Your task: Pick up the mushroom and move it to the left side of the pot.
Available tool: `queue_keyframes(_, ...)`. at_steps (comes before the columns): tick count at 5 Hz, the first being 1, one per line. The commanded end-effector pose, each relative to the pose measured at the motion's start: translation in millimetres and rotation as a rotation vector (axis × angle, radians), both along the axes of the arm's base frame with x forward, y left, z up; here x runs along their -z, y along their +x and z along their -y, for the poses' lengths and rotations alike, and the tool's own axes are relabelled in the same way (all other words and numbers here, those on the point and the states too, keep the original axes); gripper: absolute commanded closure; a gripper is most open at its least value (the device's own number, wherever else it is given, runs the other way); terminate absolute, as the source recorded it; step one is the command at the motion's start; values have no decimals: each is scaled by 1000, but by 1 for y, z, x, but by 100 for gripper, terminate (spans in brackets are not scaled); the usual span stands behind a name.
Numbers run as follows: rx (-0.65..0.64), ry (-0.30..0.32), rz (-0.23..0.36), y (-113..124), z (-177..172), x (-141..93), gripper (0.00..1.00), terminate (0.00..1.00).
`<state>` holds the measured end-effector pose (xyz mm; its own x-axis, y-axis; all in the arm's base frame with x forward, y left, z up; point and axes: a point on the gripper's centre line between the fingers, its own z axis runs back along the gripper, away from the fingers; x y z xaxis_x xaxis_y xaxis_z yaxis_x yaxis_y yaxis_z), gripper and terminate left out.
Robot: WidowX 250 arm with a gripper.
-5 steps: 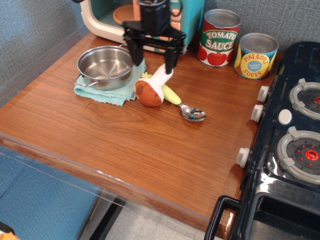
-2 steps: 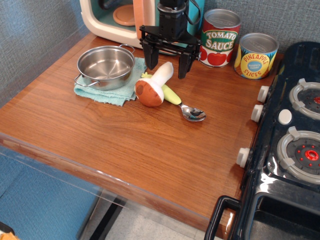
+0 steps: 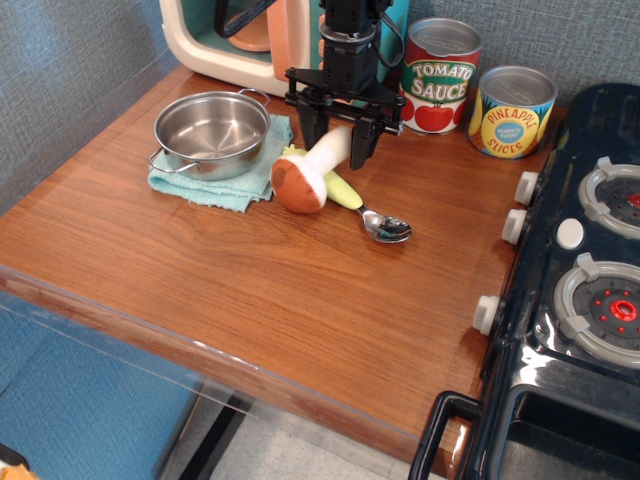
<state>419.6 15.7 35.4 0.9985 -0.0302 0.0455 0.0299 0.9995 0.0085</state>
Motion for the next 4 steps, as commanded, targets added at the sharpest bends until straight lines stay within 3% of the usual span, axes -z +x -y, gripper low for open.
queue_keyframes(1, 33, -44, 152, 2, -5, -71, 100, 0)
queue_keyframes(2, -61, -43, 153, -16, -46, -81, 100, 0)
queue_keyframes(4, -249, 163, 66, -64, -135, -76, 100, 0)
